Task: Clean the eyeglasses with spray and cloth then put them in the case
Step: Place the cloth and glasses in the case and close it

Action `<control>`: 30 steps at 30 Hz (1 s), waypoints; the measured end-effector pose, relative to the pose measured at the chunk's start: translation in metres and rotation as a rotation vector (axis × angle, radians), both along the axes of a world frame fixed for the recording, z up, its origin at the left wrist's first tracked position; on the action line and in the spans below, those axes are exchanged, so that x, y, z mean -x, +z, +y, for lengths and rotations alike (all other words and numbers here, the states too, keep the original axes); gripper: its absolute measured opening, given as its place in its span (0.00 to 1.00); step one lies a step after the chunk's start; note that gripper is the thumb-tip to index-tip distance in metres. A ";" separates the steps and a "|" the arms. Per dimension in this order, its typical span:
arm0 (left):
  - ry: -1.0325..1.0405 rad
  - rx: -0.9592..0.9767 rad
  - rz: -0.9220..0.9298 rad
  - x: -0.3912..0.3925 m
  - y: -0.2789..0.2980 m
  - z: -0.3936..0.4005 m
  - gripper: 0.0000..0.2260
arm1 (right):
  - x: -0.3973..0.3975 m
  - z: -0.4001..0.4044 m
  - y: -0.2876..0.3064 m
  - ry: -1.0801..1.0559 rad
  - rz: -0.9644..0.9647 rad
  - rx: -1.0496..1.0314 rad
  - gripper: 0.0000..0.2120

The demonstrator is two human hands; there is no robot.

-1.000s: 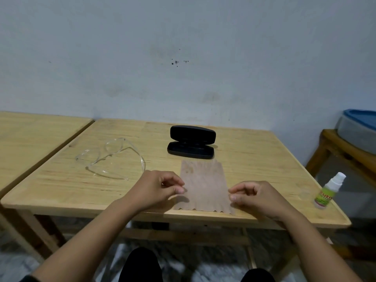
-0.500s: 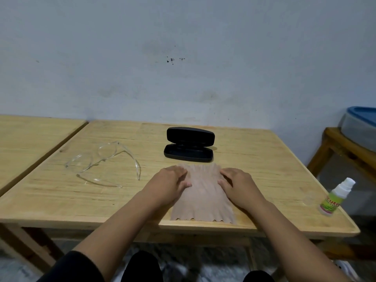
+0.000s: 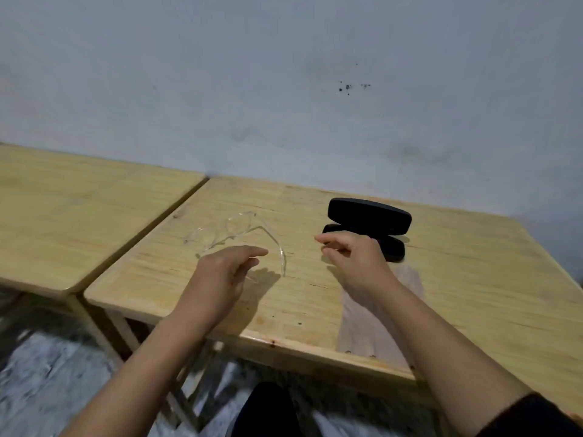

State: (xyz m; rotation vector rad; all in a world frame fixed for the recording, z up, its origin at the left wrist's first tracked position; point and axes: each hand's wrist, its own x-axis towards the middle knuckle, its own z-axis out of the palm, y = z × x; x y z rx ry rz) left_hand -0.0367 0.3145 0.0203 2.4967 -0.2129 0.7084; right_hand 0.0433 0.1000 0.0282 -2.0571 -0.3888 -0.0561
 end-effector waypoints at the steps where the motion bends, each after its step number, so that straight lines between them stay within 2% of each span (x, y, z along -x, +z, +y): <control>1: 0.022 -0.007 -0.017 0.004 -0.002 0.015 0.14 | -0.004 0.011 0.001 0.022 0.013 -0.017 0.13; 6: 0.126 -0.025 0.027 0.010 -0.010 0.059 0.15 | -0.024 0.052 -0.002 0.080 0.053 -0.017 0.14; 10: 0.084 0.114 0.133 0.004 -0.014 0.069 0.13 | -0.034 0.072 -0.007 0.116 0.051 -0.054 0.14; 14: 0.127 -0.008 0.039 -0.005 -0.024 0.079 0.11 | -0.040 0.083 -0.012 0.126 0.037 -0.071 0.11; 18: 0.128 0.019 -0.084 -0.011 -0.019 0.079 0.13 | -0.038 0.086 -0.004 0.168 0.029 -0.132 0.09; 21: 0.131 0.118 -0.203 -0.018 -0.009 0.072 0.13 | -0.037 0.082 0.008 0.190 -0.079 -0.100 0.09; 24: 0.160 0.279 -0.218 -0.024 0.003 0.058 0.10 | -0.032 0.068 0.020 0.128 -0.168 -0.118 0.07; 30: 0.076 0.557 -0.081 -0.030 0.016 0.008 0.07 | -0.006 0.006 0.035 -0.093 -0.188 -0.328 0.11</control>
